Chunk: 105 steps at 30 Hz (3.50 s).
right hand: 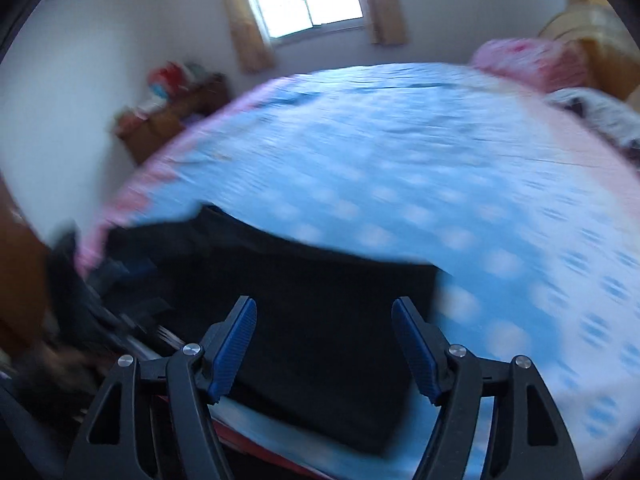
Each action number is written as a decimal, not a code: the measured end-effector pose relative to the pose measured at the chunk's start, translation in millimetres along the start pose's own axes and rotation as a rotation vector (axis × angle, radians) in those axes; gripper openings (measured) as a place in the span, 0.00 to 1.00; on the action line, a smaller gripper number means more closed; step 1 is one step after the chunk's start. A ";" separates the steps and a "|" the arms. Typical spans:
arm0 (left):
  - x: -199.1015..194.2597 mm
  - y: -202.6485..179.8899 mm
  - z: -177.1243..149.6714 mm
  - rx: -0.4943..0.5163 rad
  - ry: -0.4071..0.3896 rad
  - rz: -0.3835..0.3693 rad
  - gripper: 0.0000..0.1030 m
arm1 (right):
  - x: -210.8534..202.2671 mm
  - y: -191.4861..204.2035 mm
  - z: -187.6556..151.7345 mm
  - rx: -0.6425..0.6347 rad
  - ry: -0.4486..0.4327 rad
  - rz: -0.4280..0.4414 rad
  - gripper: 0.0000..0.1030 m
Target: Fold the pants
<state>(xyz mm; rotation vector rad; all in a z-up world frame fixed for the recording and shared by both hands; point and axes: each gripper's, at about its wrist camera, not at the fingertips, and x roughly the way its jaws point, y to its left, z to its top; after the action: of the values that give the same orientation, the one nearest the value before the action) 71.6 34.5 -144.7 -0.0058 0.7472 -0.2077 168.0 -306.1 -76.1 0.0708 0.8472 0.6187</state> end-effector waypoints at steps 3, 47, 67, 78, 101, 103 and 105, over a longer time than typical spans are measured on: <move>-0.6 30.3 -8.4 -0.058 0.019 0.074 0.97 | 48.5 33.7 37.3 -0.010 0.033 0.110 0.69; -18.3 280.8 3.3 -0.237 0.038 0.224 0.52 | 261.8 112.4 99.4 -0.077 0.356 0.143 0.26; -29.1 280.4 -64.3 -0.368 0.042 0.153 0.86 | 197.1 204.0 -31.8 -0.333 0.369 0.257 0.48; -22.0 255.4 -50.3 -0.306 0.086 0.169 0.56 | 195.6 200.4 -34.6 -0.300 0.317 0.268 0.60; -93.0 247.7 -23.8 -0.515 -0.164 -0.107 0.12 | 156.6 155.1 -30.5 -0.131 0.210 0.281 0.71; -100.4 235.5 -12.3 -0.507 -0.182 -0.142 0.12 | 142.0 138.3 -29.2 -0.093 0.187 0.269 0.71; -104.9 225.8 -2.0 -0.520 -0.204 -0.199 0.12 | 123.1 121.5 -29.1 -0.055 0.156 0.249 0.71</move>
<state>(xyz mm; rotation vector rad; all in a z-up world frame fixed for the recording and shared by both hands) 37.3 275.7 -93.2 -0.5891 0.5793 -0.1939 149.6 -145.0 -143.2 0.0795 0.9796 0.8896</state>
